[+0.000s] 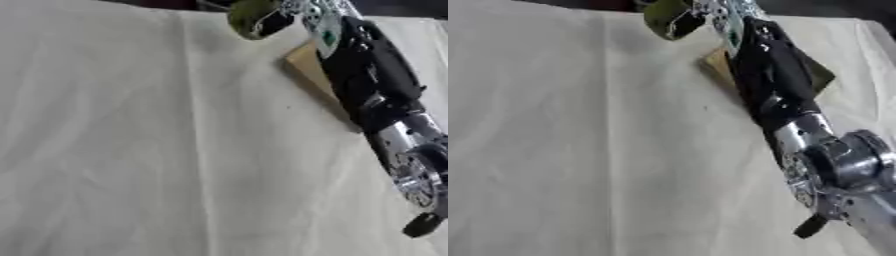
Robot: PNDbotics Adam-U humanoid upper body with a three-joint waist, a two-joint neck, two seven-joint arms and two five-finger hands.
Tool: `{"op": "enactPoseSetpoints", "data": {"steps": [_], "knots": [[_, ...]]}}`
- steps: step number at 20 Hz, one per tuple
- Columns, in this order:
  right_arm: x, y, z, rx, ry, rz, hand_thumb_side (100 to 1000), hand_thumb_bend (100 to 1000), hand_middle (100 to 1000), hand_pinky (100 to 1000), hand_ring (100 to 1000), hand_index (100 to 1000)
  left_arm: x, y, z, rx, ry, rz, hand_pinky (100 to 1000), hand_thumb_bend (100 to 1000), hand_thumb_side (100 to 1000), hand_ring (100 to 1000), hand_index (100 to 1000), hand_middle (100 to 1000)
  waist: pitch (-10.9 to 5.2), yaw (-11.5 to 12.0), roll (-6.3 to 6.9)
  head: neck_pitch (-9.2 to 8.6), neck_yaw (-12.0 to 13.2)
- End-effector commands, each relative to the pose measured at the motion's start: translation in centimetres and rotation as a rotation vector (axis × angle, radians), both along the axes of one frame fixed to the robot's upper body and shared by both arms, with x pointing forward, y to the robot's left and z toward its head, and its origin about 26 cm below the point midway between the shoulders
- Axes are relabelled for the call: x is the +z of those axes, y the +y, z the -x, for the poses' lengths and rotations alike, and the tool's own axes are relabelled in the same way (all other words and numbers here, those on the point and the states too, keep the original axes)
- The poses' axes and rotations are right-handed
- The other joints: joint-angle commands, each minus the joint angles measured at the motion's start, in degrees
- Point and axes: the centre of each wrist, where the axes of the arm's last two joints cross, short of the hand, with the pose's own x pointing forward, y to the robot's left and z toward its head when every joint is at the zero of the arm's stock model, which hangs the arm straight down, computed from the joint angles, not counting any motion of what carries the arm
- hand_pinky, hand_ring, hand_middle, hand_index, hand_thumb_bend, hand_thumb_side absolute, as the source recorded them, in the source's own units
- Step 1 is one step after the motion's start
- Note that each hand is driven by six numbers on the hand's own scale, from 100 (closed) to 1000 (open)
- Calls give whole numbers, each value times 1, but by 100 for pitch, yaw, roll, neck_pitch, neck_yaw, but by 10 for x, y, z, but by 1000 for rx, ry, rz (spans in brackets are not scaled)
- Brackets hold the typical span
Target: Pick up objects on the table and place them in the box.
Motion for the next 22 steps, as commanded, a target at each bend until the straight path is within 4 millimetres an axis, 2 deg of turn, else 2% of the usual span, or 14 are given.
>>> {"op": "enactPoseSetpoints", "data": {"steps": [1,6,11,16,22], "knots": [[29,-38,14,-11,-62,-14,100,196,397,395,378,546,12,1,7,20,-15,-33,500,100,267,586,728,608,-224,-69,23,147,56],[28,-83,28,-51,-37,-56,100,190,403,404,386,550,13,0,9,30,-4,-35,501,100,266,587,729,607,-358,-228,16,262,136],[6,-115,35,-93,46,-62,100,164,403,411,389,551,12,0,10,39,2,-34,501,100,263,587,729,608,-399,-292,34,271,162],[-11,-131,41,-103,84,-65,100,142,413,426,403,562,11,0,9,42,-1,-31,501,100,265,587,728,607,-371,-290,58,242,176],[-33,-135,39,-110,142,-62,100,122,428,436,420,576,11,0,9,41,-3,-28,500,100,264,586,728,607,-341,-265,83,194,162]]}}
